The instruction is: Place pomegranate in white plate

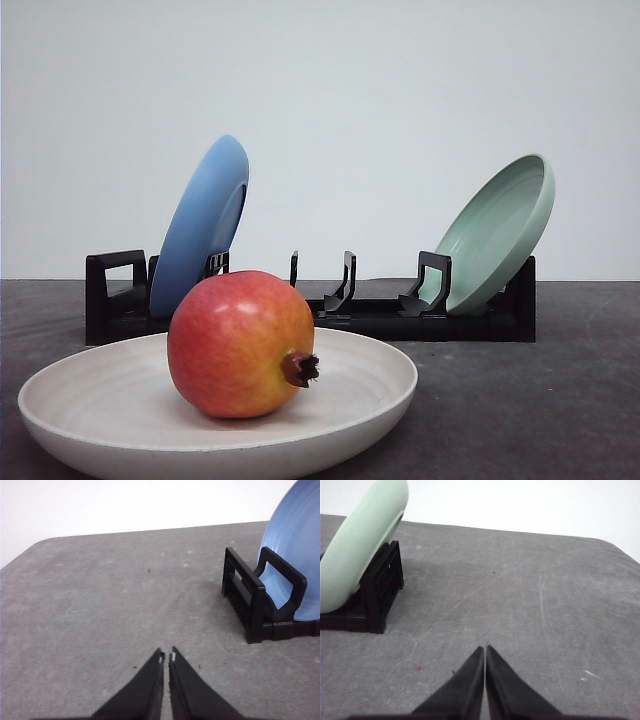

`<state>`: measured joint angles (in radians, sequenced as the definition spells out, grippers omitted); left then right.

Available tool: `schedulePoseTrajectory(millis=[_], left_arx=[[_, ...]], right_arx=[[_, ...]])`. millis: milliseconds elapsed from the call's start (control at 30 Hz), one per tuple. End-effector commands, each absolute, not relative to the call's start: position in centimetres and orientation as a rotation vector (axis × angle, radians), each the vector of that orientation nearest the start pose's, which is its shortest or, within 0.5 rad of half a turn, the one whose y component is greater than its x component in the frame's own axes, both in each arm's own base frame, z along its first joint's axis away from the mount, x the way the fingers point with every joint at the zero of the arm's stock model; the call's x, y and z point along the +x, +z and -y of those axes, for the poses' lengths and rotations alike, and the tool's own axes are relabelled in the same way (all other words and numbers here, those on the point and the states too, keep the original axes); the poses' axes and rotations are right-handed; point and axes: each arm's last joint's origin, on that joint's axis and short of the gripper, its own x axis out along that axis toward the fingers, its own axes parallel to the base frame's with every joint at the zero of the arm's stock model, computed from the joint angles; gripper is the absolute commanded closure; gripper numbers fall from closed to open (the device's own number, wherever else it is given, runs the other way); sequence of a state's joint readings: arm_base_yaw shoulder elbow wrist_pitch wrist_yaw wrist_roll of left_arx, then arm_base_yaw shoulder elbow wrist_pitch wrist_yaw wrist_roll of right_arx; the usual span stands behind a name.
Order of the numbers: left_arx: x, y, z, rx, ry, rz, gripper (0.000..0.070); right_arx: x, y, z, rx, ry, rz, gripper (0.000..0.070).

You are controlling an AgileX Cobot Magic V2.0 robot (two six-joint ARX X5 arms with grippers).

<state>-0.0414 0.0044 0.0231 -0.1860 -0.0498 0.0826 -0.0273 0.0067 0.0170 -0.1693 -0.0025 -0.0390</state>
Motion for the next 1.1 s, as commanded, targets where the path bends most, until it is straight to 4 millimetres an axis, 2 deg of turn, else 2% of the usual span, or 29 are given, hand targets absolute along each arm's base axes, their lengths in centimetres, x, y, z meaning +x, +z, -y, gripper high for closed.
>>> schedulePoseTrajectory(millis=[0, 1067], left_arx=[[9.56, 14.94, 0.25, 0.094, 0.002, -0.178, 0.07], [9.56, 14.94, 0.25, 0.094, 0.002, -0.178, 0.07]], right_arx=[[9.61, 15.22, 0.28, -0.024, -0.028, -0.149, 0.07], [9.61, 15.23, 0.28, -0.024, -0.028, -0.149, 0.07]])
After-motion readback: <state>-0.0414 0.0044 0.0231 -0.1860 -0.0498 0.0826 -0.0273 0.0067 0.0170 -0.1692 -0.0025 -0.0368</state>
